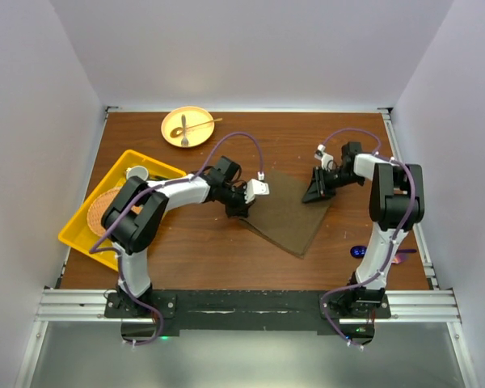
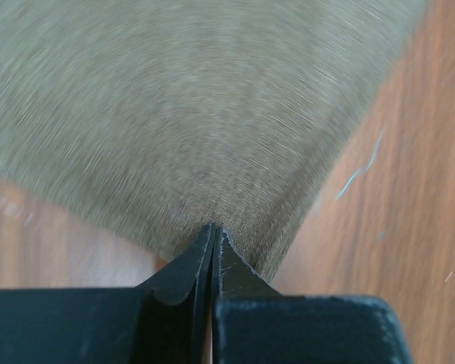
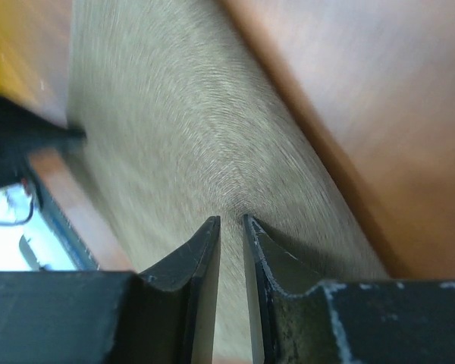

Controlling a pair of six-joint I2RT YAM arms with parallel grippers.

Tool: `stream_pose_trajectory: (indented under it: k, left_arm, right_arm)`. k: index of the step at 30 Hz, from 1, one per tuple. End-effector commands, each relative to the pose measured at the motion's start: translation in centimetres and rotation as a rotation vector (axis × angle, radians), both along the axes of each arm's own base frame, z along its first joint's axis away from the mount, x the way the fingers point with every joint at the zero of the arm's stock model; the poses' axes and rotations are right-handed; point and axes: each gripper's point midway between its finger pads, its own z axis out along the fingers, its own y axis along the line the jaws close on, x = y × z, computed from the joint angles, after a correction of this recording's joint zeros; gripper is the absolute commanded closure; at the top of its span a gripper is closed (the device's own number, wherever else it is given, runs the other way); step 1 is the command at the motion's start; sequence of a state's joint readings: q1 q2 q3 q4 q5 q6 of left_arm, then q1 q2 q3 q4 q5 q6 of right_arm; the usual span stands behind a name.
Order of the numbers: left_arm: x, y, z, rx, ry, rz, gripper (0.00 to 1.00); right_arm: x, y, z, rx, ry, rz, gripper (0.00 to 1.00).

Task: Fold the napkin into a case and place the utensils inside
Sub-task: Fold the top corner of the square-folded napkin at the center of the board.

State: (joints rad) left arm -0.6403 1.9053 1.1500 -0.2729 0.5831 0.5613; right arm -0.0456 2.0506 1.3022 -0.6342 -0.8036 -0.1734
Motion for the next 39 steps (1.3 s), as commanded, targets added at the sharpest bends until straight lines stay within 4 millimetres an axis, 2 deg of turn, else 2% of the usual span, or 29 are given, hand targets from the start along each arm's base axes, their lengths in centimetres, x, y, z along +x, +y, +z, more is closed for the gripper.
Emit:
stream_pose_trajectory:
  k: [1,2,4,5,7,8,10,11,12,16,17,23,28,34,39]
  left_arm:
    - [0.4,3.0,1.4,0.037,-0.067,-0.032,0.87]
    - [0.7,2.4,3.3,-0.009,-0.129,-0.058,0.79]
    - [0.4,1.6,5.0,-0.065,-0.186,-0.108,0.72]
    - [0.1,0.7,6.6,-0.1,-0.242,-0.146,0.68]
    - [-1.0,-0.3,7.2,-0.126,-0.303,-0.218,0.66]
    - [-2.0,-1.5,8.1,-0.154,-0.343,-0.266,0.65]
    - [-3.6,-2.4,7.8,-0.173,-0.363,-0.331,0.65]
    - [-4.6,-3.6,7.8,-0.193,-0.386,-0.371,0.65]
    - [-5.3,-3.8,7.0,-0.187,-0.387,-0.394,0.65]
    - [-7.2,-6.8,5.6,-0.211,-0.402,-0.428,0.7]
    - [-7.9,-8.5,6.2,-0.247,-0.438,-0.457,0.71]
    - [-11.4,-11.6,5.2,-0.297,-0.449,-0.52,0.72]
    - [-13.6,-12.3,4.0,-0.301,-0.438,-0.586,0.7]
    - [-14.8,-12.4,2.6,-0.273,-0.422,-0.619,0.68]
    - [-14.9,-12.0,1.4,-0.237,-0.408,-0.606,0.66]
  right_arm:
    - [-4.8,0.5,0.7,-0.003,0.06,0.056,0.75]
    - [-5.5,0.8,1.1,0.023,0.077,0.053,0.73]
    - [-6.0,1.8,3.4,0.098,0.086,0.049,0.71]
    - [-6.1,2.0,4.2,0.115,0.082,0.051,0.7]
    - [-6.1,2.3,6.1,0.143,0.066,0.056,0.69]
    - [-5.9,2.3,6.5,0.141,0.053,0.058,0.69]
    - [-5.6,2.1,6.9,0.127,0.029,0.057,0.69]
    - [-5.4,1.9,6.8,0.107,0.022,0.054,0.69]
    - [-5.3,1.7,6.6,0.094,0.015,0.053,0.69]
    - [-5.1,0.9,5.0,0.044,0.022,0.046,0.69]
    - [-5.0,0.8,4.7,0.034,0.026,0.043,0.69]
    - [-5.6,-0.2,2.5,-0.028,0.039,0.046,0.69]
    - [-5.8,-0.6,0.8,-0.061,0.051,0.026,0.69]
    - [-5.5,-0.9,-0.2,-0.078,0.066,0.032,0.69]
    - [-5.8,-1.0,-0.6,-0.081,0.095,0.033,0.69]
